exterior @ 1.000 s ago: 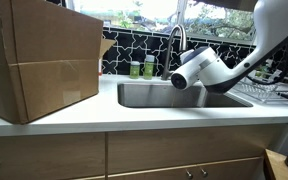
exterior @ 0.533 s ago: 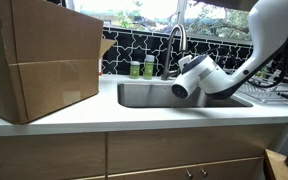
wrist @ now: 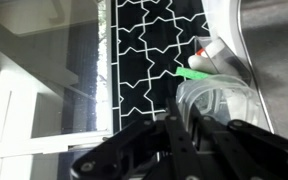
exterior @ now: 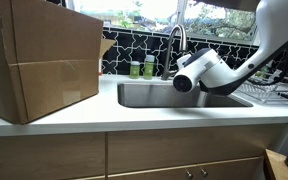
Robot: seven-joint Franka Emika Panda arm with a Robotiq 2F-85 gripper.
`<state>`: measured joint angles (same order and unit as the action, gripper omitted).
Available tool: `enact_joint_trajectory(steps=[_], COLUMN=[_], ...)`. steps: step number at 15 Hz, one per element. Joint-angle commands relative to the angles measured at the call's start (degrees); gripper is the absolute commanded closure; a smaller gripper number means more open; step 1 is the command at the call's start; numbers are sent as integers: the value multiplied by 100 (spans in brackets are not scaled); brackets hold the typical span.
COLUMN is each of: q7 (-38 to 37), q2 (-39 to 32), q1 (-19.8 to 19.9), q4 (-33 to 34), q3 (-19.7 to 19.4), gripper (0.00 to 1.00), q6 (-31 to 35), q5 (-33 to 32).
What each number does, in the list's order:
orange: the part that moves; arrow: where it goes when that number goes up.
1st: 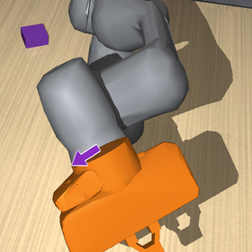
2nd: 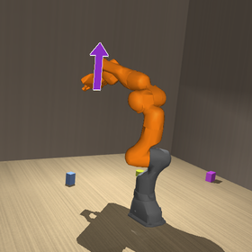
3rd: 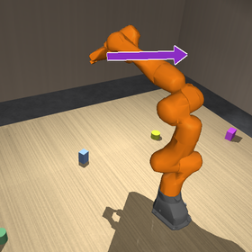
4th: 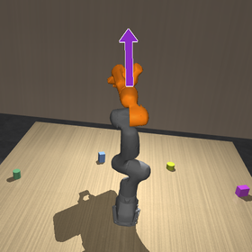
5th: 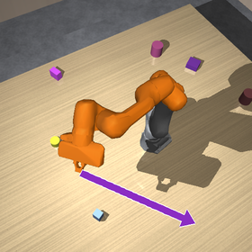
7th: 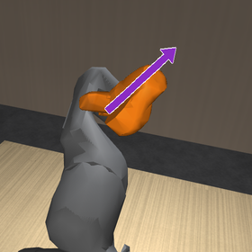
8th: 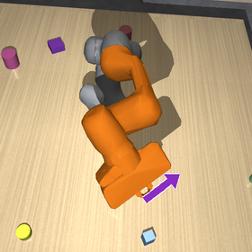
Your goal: Take the container out of the sink then empty it and place it upside down on the edge of the sink
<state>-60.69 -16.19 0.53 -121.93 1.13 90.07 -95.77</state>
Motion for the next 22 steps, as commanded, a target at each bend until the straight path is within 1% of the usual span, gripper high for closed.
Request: enact_joint_trajectory(steps=[1,7,8,9,10,13,14,16,19,20,21,22], q7=[49,217,409,588,766,1382,1554,1806,2218,2258,1986,2000], q2=[860,1700,1763,1813,1858,2008,2096,2248,2464,2546,2215,2260], q1=[222,417,434,434,416,278,214,61,-155,-216,-137,-185], q4=[-685,-1378,-1455,-1520,-1594,-1807,-1900,-2074,-2261,-2325,-2036,-2061], q3=[43,-254,-314,-360,-384,-313,-260,-117,58,101,7,35], gripper=[97,97,97,97,97,97,97,97,97,97,97,89], q6=[1228,3569,3924,4101,4162,3817,3741,3521,3550,3580,3654,3653], q5=[219,205,246,267,299,576,683,701,845,843,681,686])
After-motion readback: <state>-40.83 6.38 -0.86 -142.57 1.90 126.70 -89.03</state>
